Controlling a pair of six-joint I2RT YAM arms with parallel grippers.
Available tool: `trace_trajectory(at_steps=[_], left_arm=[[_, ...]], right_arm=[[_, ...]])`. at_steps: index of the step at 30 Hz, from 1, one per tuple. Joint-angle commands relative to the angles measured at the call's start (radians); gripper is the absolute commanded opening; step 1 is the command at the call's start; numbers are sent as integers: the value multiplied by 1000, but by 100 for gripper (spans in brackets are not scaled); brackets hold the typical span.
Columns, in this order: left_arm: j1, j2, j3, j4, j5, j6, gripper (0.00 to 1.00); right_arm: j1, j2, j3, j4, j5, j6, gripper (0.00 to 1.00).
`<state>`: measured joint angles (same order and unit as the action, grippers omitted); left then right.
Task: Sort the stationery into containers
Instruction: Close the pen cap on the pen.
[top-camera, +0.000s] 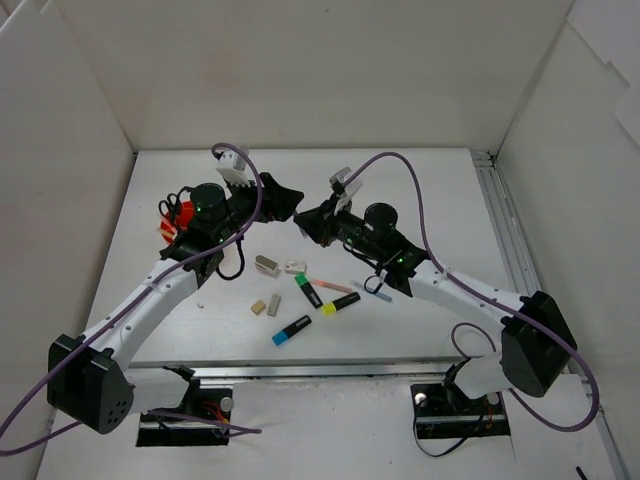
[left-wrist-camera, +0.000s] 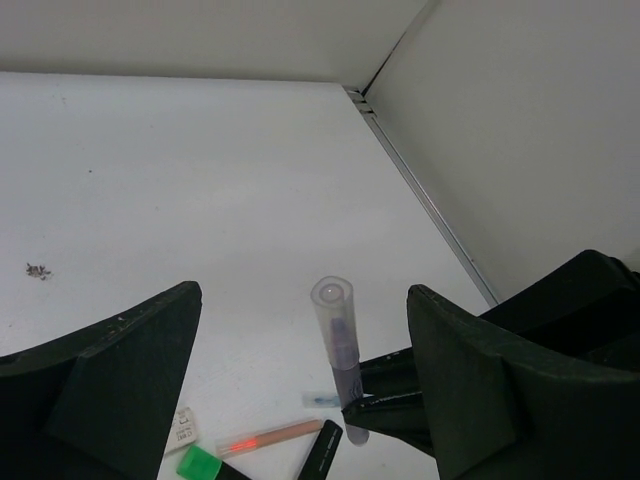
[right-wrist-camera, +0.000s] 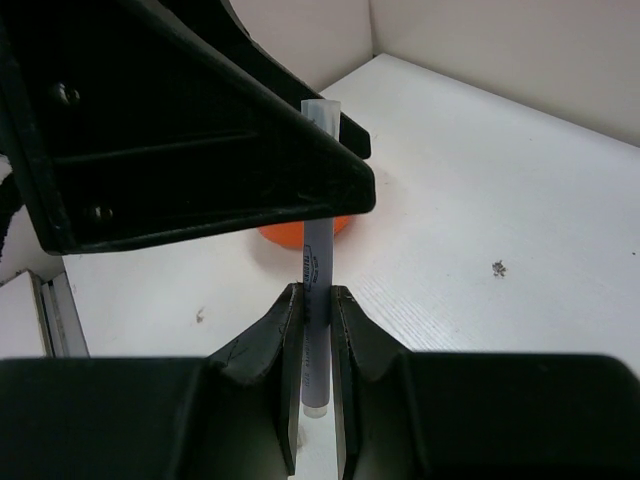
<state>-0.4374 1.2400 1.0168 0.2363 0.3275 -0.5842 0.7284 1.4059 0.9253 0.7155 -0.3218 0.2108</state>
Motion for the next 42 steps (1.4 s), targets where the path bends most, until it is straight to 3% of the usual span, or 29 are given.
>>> trace_trajectory(at_steps=[1,6,17,20,21,30,39,42], left_arm=[[6,-24,48,124,1,-16,78],[6,-24,55,130,-8,-8,60],[-14,-2,57,129,-15,17,42],[-14,-5,52,124,-22,17,18],[-14,-7,49,121,-24,14,0],[-23,-30,11,153,-25,21,0],[-23,-30,2,152,-71,-3,0],[-32,-33,2,147,-96,-2,0]], right_arm=[[8,-48,4,114,44,-16,0],[17,-42,-2,116,66,-7,0],[39,-24,20,128,79,-13,0],[43,-24,20,128,84,-14,0],[43,-25,20,128,89,-14,0],[42,-21,26,130,119,12,0],[42,-12,40,131,76,18,34],[42,-7,40,131,58,13,38]])
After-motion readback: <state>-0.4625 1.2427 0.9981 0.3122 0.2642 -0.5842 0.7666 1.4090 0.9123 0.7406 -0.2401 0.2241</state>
